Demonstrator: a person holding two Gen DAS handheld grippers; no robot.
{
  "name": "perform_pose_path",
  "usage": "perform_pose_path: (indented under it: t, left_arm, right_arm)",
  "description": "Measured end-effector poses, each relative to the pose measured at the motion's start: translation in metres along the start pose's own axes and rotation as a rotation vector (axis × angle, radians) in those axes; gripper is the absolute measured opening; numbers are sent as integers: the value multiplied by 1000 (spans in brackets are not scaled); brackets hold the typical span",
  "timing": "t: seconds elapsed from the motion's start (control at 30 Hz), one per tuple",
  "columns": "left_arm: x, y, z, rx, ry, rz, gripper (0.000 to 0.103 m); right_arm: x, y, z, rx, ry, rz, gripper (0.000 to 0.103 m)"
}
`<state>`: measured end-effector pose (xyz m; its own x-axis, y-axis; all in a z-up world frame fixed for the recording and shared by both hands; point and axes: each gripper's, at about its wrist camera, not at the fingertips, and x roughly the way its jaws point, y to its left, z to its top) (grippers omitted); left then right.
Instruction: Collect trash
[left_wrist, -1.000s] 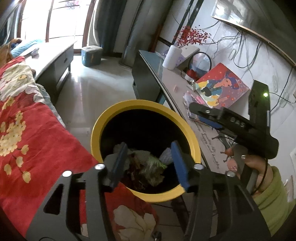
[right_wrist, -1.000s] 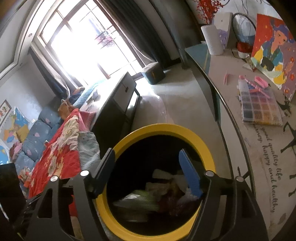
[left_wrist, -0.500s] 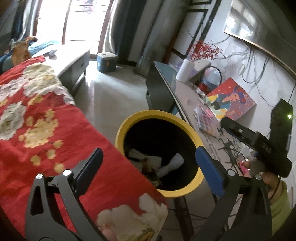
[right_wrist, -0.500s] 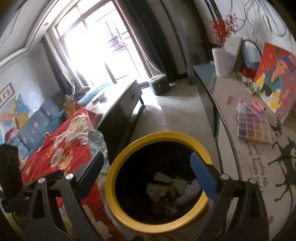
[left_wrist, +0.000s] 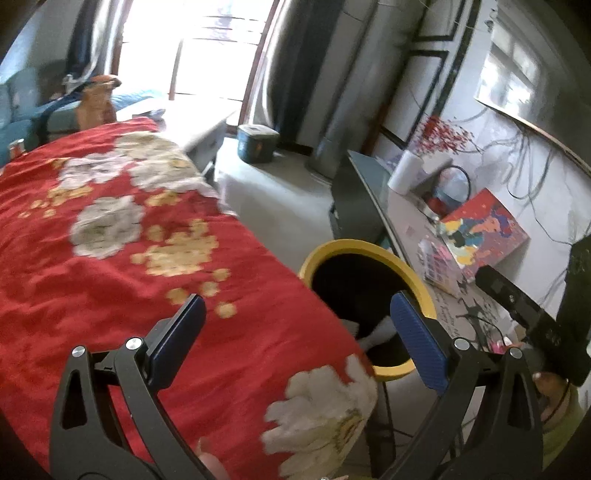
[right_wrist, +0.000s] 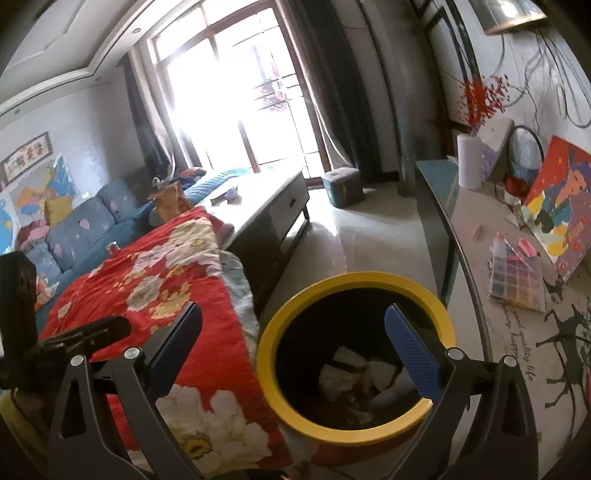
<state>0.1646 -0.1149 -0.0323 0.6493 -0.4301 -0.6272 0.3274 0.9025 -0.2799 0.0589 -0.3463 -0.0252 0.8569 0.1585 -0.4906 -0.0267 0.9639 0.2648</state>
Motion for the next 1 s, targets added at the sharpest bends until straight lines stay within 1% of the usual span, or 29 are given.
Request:
perform_pose_path:
  t: [0.13,0.23,0.43,0.5,0.57,0.67,0.77,0.87,1.0]
  left_arm:
    - [-21,16,-6,-19,-30,41,92]
    - [-37,24,-12,-14,-58,85,92]
    - [-67,35,-31,12,-133,168,92]
    - [-76,39,-40,12,-158,203,92]
    - [-83,42,-46,10,-178,234,92]
    - [-100,47,-58,11,-234,280,92]
    - [-110,49,-66,4,-265,314,92]
    - [-115,50,-72,8,-290,327,92]
    - [-117,50,-75,25,-313,327,92]
  right_arm:
    - [-3,23,-8,-40,-18,20,96]
    - [-4,42,-14,-79,-32,29,96]
    - [-20,71,-30,-121,-147,38,96]
    - [-26,80,-37,-130,-187,53,96]
    - [-27,87,-41,-151,-211,61,96]
    - [-33,100,-49,-170,-261,91,96]
    - [-37,110,-57,-194,-305,93,96]
    - [-38,115,-60,-227,-323,83,96]
    - [-41,116,-64,-236,-335,82,96]
